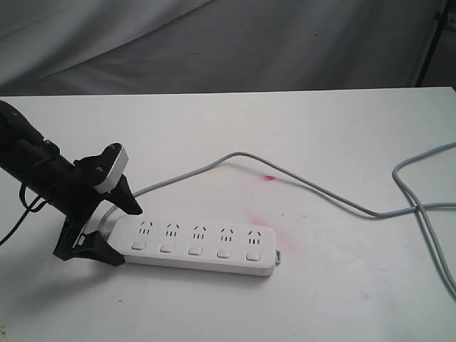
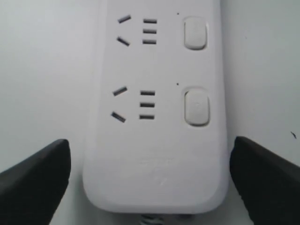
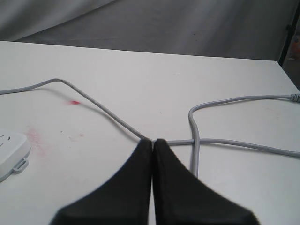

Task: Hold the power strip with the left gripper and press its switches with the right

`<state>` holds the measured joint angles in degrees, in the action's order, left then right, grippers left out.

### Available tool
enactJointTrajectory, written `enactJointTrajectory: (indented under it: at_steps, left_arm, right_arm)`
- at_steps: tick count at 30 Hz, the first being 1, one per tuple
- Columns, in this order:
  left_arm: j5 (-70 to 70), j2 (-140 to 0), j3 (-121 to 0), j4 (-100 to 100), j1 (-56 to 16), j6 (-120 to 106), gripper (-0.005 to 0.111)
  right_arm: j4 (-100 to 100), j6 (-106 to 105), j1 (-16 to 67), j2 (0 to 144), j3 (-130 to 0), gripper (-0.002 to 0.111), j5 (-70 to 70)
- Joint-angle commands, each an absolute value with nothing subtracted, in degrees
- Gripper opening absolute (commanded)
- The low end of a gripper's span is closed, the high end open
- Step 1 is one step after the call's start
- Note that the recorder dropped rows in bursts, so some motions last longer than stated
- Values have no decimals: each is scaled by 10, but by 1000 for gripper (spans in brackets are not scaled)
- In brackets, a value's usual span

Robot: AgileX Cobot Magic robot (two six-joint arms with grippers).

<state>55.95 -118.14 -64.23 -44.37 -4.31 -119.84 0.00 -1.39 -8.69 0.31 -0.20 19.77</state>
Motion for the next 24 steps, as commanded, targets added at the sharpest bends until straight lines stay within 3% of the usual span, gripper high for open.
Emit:
enactJointTrajectory:
  at_steps: [1, 11, 19, 24]
  left_arm:
    - [555, -1187, -640, -430, -46, -1200, 86]
    - [555, -1187, -640, -430, -46, -1200, 83]
    - [554, -1187, -640, -430, -46, -1200, 40]
    - [553, -1187, -640, -430, -46, -1200, 21]
  right_arm:
    - [-5, -15, -85, 0, 0, 0, 195]
    - [-5, -15, -85, 0, 0, 0, 195]
    - [-5, -15, -85, 0, 0, 0, 195]
    - [-5, -15, -85, 0, 0, 0, 195]
